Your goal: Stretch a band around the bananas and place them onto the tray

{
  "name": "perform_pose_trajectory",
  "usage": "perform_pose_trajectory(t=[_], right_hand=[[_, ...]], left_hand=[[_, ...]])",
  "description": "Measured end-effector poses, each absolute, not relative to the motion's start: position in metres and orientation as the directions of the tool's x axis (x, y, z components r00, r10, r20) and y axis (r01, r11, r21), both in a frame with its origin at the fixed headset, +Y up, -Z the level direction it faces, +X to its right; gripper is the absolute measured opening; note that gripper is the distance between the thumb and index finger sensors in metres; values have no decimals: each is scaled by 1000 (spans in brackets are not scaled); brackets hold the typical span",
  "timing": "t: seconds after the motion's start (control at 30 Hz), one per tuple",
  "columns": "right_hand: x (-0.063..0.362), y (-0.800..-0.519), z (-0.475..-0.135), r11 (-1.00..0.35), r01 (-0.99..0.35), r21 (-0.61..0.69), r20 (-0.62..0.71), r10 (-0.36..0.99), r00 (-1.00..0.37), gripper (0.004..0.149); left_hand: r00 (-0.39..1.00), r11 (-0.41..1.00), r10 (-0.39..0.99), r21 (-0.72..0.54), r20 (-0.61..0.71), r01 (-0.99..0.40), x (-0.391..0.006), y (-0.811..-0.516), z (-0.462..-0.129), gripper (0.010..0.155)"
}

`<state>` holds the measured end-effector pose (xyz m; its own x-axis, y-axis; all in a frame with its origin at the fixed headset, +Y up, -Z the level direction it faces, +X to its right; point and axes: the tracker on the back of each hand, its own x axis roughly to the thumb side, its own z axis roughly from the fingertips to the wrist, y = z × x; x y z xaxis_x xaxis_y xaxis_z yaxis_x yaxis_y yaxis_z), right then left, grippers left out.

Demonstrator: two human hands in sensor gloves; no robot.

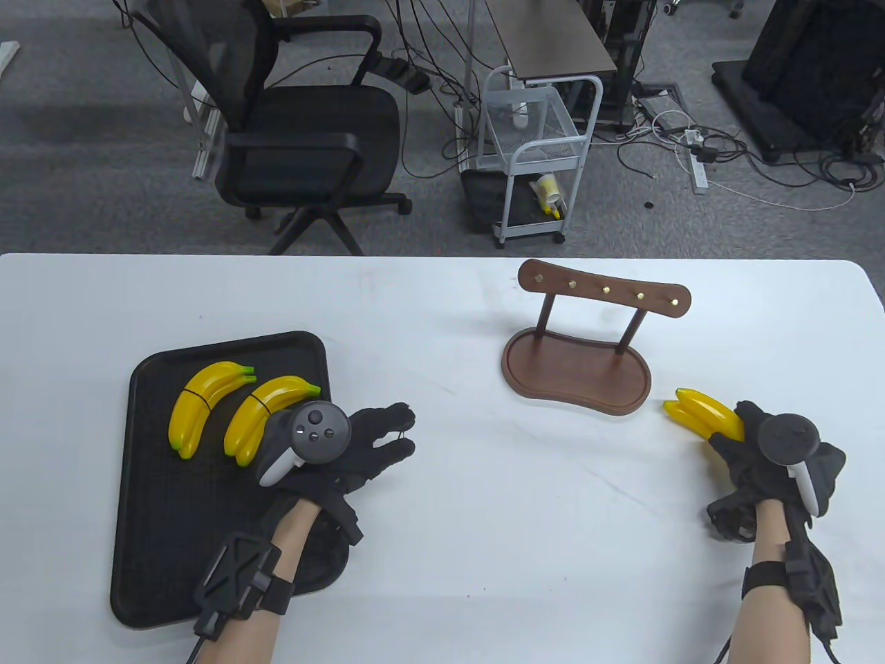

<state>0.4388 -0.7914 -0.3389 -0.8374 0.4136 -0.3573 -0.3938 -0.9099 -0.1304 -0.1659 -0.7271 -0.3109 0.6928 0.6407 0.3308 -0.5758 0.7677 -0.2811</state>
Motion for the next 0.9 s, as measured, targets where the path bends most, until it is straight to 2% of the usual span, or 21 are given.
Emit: perform_pose_trajectory(t=[0.33, 0.6, 0.77, 0.9], right_hand=[[435, -794, -343, -931, -357, -71, -382, 356, -853, 71], [424, -791, -347, -974, -223, -44, -390, 222, -894, 69], [427, -791, -346, -960, -268, -77, -398, 276, -875, 67], [426, -791, -346, -964, -253, -79, -393, 263, -881, 67]], left_hand=[[691, 769, 639, -283, 337, -573, -165, -728, -311, 64], [691, 771, 637, -282, 341, -571, -164, -728, -310, 64], [690, 771, 637, -283, 343, -571, -163, -728, -310, 64], [689, 769, 639, -286, 342, -571, -163, -729, -310, 64]])
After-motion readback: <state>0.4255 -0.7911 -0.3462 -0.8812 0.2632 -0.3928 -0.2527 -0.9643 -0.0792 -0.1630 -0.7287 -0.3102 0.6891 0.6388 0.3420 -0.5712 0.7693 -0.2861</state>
